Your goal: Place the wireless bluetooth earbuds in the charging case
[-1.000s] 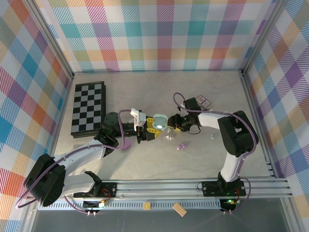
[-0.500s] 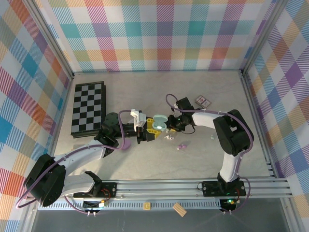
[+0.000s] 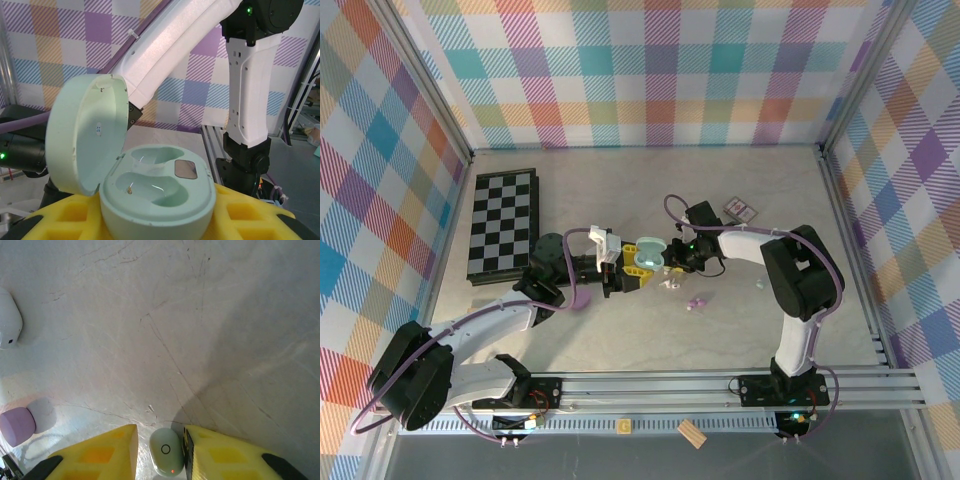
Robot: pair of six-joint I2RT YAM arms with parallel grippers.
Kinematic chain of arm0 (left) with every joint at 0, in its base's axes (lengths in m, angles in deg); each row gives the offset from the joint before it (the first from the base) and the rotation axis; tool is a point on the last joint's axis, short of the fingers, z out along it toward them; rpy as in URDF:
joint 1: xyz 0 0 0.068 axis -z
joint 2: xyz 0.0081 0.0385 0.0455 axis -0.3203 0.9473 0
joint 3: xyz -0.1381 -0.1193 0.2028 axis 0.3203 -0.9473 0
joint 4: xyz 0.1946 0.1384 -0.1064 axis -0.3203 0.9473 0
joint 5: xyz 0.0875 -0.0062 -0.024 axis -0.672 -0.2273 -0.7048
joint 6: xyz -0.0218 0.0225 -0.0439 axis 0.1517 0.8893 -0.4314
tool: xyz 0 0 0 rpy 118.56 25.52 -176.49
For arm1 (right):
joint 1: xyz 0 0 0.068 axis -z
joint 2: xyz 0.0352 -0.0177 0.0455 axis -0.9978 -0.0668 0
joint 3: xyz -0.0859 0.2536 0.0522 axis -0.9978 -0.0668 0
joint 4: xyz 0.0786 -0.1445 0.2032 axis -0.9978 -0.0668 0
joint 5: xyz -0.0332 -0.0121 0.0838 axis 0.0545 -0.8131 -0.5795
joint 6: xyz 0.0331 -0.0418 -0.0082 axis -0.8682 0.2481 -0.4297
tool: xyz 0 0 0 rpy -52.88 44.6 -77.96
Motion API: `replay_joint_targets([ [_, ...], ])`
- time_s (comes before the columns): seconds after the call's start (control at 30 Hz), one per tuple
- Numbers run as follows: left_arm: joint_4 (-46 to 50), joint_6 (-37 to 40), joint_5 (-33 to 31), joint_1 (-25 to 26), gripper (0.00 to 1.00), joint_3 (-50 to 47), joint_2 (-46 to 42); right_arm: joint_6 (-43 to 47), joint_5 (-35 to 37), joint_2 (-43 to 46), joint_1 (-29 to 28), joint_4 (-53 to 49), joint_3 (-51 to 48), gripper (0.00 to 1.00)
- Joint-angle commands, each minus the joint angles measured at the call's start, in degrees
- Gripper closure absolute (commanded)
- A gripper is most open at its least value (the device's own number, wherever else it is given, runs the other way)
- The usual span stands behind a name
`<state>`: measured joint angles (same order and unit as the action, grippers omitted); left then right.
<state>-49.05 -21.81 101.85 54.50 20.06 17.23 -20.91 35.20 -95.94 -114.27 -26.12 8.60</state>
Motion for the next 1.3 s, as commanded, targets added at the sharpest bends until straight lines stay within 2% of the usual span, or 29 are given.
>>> replay_joint_targets([
  [0.0,-0.42,1.08,0.37,-0.22,0.62,0.05,-1.13,1.90,-1.25,-1.47,-0.94,-1.68,0.85,0.70],
  [0.2,-0.30,1.12,0.38,-0.23,0.62,-0.09,-1.23,2.48,0.22,-1.46,-1.61,-2.49,0.64,0.73],
  [0.47,0.22,1.51,0.12,-0.22,0.62,-0.37,-1.70,3.38,1.07,-1.81,-2.27,-3.76,1.16,0.71],
  [0.67,0.30,1.57,-0.06,-0.22,0.62,-0.42,-1.68,3.45,2.26,-2.10,-2.31,-4.46,1.63,0.78],
  [0.8,0.47,1.92,-0.78,-0.22,0.62,-0.74,-1.81,2.82,3.56,-0.95,-2.35,-4.52,1.53,0.79],
  [0.93,0.58,2.46,-1.83,-0.22,0.62,-0.94,-1.77,0.68,8.05,2.47,-2.32,-4.03,0.32,0.78],
  [1.1,0.44,3.51,-3.93,-0.22,0.62,-1.21,-1.64,-3.08,17.97,8.53,-2.32,-5.30,-1.80,0.78],
  [1.27,1.15,6.37,-10.42,-0.22,0.62,-1.32,-0.89,-4.79,24.72,14.52,-2.31,-7.47,-3.73,0.79],
])
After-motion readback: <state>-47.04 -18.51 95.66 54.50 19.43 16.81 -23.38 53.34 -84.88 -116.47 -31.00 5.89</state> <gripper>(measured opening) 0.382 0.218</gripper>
